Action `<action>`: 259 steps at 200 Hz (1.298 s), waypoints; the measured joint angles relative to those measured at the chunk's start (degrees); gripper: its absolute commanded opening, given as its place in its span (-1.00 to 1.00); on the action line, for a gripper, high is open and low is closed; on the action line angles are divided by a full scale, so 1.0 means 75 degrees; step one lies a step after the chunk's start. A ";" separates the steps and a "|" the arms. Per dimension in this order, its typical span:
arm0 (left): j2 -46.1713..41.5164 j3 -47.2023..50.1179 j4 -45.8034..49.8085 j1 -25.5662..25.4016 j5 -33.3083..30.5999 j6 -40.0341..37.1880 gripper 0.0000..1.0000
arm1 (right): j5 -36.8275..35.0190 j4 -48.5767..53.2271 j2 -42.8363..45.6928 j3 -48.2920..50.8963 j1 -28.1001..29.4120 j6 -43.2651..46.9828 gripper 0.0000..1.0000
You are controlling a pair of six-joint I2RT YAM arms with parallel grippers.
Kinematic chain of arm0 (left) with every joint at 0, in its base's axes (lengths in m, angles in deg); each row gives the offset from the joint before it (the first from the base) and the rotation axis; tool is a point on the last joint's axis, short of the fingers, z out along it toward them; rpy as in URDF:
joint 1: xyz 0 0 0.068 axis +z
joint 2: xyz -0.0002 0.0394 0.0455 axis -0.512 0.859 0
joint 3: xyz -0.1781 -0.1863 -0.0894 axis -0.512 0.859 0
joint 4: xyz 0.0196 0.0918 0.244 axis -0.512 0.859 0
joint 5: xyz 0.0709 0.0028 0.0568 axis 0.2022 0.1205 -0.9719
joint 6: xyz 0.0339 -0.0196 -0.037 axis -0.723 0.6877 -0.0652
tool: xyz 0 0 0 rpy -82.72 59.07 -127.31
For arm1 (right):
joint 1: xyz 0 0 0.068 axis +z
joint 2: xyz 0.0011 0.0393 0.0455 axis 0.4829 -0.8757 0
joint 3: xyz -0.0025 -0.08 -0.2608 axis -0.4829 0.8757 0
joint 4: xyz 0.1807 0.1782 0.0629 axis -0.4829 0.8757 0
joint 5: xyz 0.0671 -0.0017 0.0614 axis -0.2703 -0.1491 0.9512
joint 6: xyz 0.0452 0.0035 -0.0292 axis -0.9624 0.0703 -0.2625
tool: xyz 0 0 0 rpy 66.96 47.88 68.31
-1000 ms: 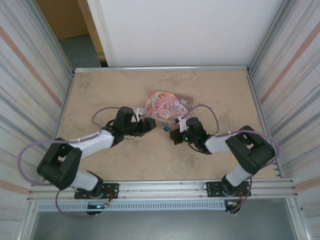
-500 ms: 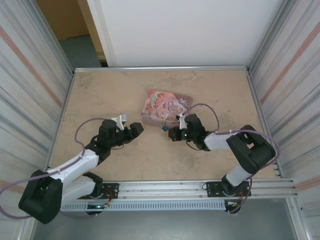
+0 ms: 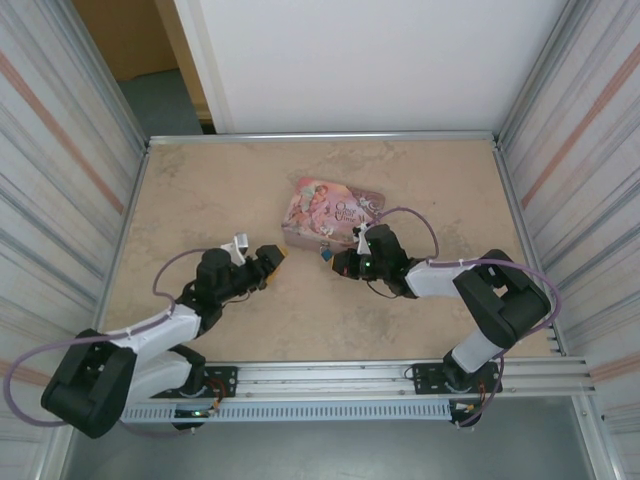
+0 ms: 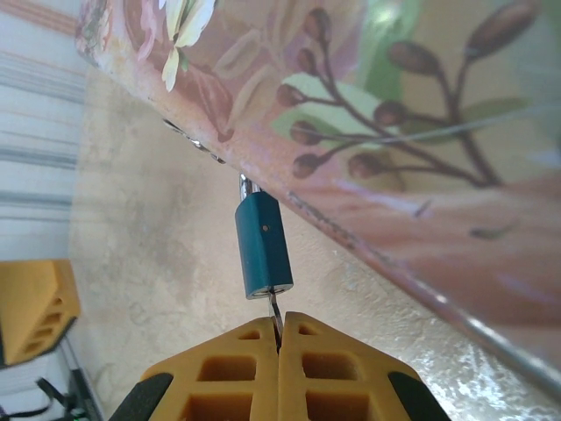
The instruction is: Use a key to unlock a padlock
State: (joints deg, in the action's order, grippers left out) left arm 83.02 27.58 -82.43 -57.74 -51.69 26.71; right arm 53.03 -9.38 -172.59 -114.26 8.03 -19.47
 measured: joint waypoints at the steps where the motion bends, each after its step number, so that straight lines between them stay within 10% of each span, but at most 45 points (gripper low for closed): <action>1: 0.0015 0.0000 -0.0015 0.0000 0.0006 0.0009 0.34 | 0.0003 0.0000 -0.0003 -0.0006 0.0003 -0.0032 -1.00; 259: 0.6274 -0.1483 -0.5024 -0.0804 0.0379 0.2002 -0.14 | -0.0026 0.0265 -0.0157 -0.0405 0.0134 -0.0918 -1.00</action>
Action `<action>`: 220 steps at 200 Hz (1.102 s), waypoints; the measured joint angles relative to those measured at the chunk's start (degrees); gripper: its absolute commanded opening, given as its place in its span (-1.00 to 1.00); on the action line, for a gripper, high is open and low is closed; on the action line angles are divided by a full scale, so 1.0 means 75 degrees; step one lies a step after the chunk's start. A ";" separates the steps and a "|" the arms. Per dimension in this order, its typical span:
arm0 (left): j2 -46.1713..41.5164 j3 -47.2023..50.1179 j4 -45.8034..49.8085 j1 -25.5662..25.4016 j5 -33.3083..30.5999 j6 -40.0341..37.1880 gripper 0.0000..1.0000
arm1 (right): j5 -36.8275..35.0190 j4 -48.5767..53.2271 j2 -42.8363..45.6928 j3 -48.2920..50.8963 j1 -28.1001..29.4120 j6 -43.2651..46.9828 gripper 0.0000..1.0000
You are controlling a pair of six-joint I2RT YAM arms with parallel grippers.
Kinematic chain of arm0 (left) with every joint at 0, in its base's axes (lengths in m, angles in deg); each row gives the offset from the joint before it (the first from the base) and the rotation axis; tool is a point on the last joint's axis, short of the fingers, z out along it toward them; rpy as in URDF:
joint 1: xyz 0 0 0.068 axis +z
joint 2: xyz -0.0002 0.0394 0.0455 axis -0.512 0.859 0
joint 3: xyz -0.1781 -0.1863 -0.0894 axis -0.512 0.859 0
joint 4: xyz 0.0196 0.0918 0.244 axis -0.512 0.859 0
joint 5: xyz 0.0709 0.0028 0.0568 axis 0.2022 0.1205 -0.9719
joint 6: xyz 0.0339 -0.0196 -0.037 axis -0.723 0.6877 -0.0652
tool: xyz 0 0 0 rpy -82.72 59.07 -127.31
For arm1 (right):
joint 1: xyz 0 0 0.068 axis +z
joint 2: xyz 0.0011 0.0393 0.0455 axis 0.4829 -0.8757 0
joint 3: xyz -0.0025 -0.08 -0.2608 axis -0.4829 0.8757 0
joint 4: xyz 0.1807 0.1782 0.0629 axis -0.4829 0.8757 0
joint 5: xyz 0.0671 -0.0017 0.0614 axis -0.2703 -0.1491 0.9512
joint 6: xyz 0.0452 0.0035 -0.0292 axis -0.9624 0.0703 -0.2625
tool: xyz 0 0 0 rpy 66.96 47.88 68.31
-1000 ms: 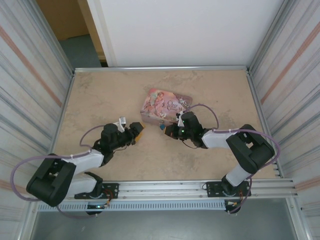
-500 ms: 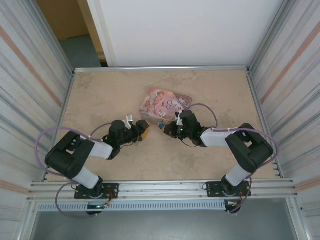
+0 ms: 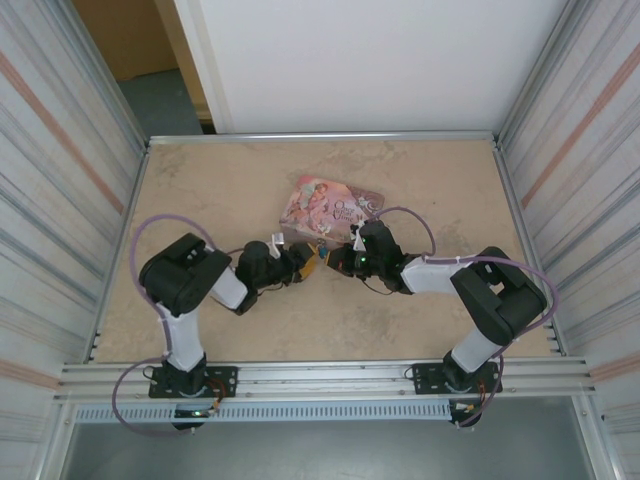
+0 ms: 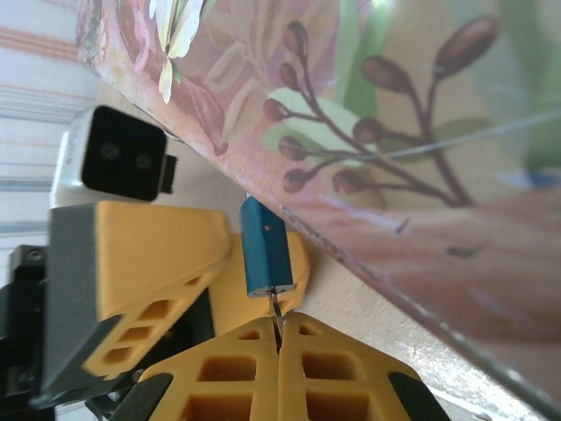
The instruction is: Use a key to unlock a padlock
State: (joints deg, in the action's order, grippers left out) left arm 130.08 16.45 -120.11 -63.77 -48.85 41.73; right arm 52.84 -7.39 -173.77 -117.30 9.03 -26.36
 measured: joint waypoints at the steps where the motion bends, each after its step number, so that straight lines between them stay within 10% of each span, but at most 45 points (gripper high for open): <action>1: 0.0038 -0.0003 -0.0047 -0.0006 0.0003 0.0012 -0.14 | 0.0000 0.0000 0.0000 0.0000 0.0000 0.0000 -1.00; 94: 0.0586 -0.0335 -0.0988 -0.0125 0.0029 0.0522 -0.15 | 0.0003 0.0044 0.0000 -0.0015 -0.0003 -0.0017 -1.00; 179: 0.0740 -0.0554 -0.1160 -0.0221 -0.0017 0.0653 -0.72 | -0.0003 0.0047 0.0000 -0.0058 -0.0003 -0.0085 -1.00; 220: 0.0697 -0.0542 -0.1145 -0.0221 -0.0035 0.0627 -0.88 | 0.0000 0.0050 0.0032 -0.0058 -0.0006 -0.0189 -0.68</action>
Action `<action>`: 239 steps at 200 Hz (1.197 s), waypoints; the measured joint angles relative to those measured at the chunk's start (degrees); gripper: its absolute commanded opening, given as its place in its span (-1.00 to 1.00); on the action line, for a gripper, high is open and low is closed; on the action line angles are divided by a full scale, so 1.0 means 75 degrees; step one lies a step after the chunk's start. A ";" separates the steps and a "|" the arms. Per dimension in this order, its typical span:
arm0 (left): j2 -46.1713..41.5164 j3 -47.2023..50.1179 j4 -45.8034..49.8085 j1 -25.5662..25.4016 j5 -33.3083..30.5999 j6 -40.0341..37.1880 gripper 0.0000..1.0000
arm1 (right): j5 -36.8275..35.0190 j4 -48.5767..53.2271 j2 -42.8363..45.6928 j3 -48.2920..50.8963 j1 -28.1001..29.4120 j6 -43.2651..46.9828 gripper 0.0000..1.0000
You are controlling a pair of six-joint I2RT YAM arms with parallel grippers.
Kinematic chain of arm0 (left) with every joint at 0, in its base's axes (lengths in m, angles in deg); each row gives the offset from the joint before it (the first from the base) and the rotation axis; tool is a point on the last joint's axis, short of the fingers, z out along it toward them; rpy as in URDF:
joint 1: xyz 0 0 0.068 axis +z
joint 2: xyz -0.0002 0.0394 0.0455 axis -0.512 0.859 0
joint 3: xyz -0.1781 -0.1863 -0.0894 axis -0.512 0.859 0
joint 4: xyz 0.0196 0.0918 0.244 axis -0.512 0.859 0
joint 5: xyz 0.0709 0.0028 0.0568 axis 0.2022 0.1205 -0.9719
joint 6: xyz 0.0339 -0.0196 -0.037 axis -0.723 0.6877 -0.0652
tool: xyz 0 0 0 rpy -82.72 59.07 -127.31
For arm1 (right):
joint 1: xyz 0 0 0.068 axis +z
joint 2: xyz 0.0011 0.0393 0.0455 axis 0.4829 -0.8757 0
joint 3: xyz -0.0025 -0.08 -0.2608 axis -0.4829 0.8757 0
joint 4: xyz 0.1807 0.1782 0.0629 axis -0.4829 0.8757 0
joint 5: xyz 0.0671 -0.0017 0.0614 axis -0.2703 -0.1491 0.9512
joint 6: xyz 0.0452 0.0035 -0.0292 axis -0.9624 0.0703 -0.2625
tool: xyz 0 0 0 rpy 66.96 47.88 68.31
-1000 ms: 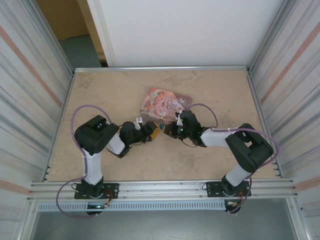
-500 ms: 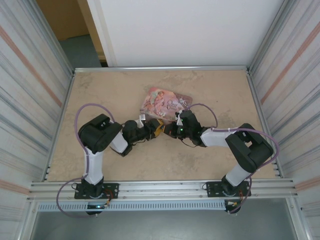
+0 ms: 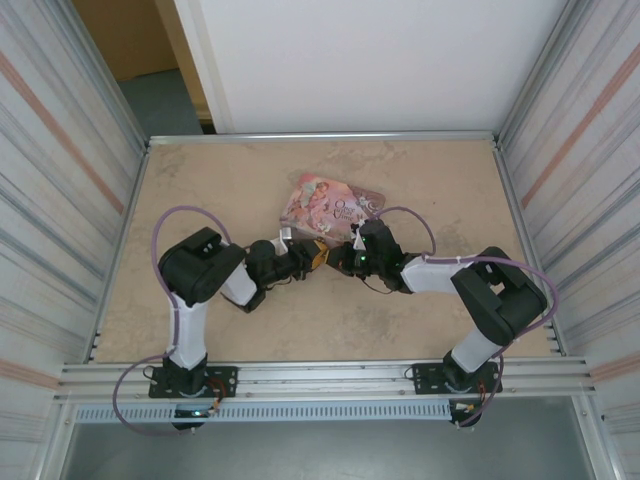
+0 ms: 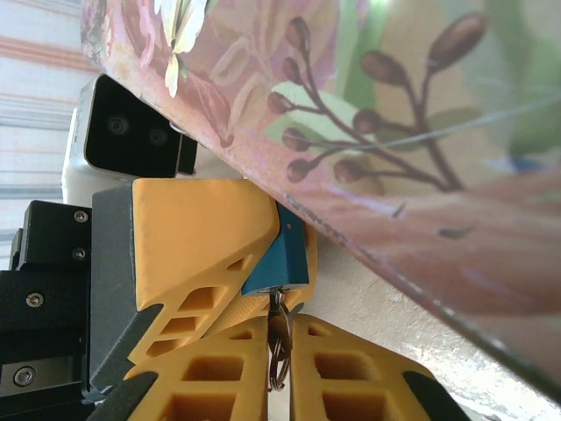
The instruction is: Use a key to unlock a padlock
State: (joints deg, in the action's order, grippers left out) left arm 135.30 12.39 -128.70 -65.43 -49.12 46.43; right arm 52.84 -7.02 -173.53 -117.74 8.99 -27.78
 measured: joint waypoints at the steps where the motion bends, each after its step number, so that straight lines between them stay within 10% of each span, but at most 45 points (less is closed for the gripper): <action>1: -0.0006 0.0003 0.0000 0.0000 0.0000 -0.0003 -0.88 | 0.0000 0.0003 0.0000 0.0000 0.0000 0.0000 -0.67; 158: -0.3346 0.0152 0.5065 0.0000 -0.0259 -0.0548 -1.00 | -0.0839 0.2512 0.3660 0.0178 0.0041 0.3541 0.48; 239: -0.4511 -0.0047 0.7286 0.0000 -0.0431 -0.0941 -1.00 | -0.1332 0.2795 0.5700 0.0341 0.0705 0.6814 0.62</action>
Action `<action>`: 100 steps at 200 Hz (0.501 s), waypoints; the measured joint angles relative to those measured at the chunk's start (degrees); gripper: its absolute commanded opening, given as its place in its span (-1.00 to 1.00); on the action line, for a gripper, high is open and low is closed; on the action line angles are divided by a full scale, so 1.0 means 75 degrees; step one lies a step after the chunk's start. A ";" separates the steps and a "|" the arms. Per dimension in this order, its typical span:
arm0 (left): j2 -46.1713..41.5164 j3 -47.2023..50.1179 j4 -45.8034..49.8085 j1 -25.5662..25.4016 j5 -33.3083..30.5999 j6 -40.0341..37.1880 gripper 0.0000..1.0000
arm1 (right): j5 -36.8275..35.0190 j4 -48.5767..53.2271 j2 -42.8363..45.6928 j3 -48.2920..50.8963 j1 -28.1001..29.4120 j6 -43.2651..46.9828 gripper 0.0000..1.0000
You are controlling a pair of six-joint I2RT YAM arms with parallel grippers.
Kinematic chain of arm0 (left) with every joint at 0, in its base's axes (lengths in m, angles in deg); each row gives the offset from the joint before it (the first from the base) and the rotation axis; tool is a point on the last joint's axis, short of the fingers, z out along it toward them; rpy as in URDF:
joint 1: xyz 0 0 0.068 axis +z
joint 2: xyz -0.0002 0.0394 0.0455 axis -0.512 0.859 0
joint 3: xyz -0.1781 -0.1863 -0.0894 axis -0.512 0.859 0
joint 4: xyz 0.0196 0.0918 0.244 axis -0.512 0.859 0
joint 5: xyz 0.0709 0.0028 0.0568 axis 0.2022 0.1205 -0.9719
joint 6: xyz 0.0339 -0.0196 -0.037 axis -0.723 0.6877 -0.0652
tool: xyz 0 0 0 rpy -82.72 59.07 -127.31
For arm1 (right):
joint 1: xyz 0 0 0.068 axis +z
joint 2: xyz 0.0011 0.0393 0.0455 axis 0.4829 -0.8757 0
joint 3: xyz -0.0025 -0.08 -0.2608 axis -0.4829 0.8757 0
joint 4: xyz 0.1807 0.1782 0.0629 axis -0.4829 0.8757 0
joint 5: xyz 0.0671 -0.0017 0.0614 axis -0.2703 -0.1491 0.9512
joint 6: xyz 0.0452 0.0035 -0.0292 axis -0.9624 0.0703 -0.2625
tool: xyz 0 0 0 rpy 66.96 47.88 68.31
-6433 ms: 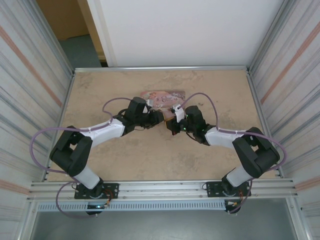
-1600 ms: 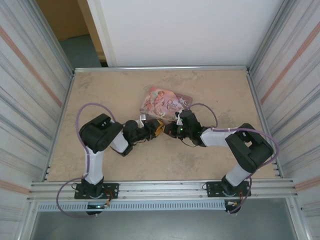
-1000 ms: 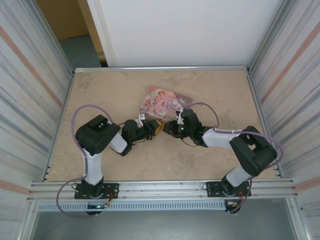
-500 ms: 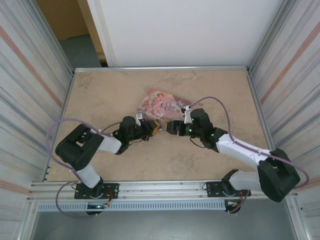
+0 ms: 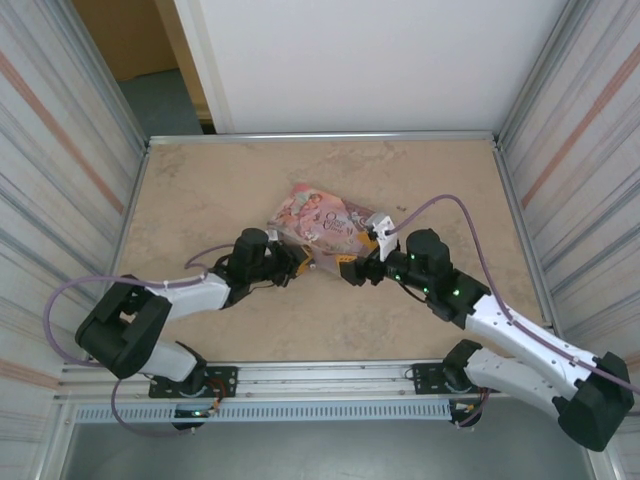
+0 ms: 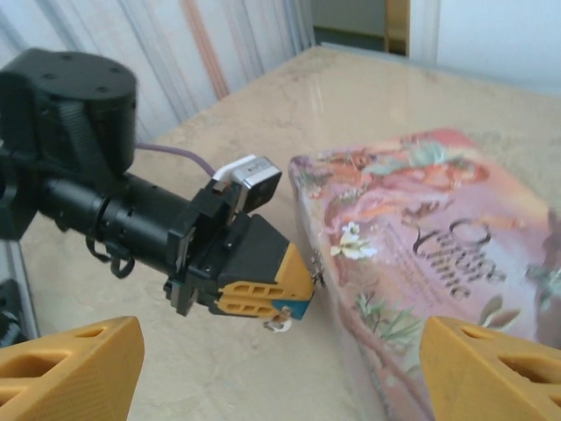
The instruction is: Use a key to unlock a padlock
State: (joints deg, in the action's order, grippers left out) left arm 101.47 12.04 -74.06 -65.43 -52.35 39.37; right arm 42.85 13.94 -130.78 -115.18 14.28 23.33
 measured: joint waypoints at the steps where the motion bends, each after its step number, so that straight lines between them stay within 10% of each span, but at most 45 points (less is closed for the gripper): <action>1: 0.0000 -0.0009 0.0017 0.0000 0.0000 -0.0003 -1.00 | 0.0000 0.0000 0.0009 0.0006 0.0006 0.0035 0.62; 100: -0.0006 -0.0595 0.1183 -0.0050 0.0061 0.0504 -1.00 | -0.0851 0.0941 -0.0831 0.0015 0.1329 0.4001 0.80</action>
State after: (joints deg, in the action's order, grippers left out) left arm 101.42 7.58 -65.19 -65.80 -51.89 43.15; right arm 36.47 21.00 -137.00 -115.07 24.25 53.34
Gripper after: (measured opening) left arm 0.118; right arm 0.900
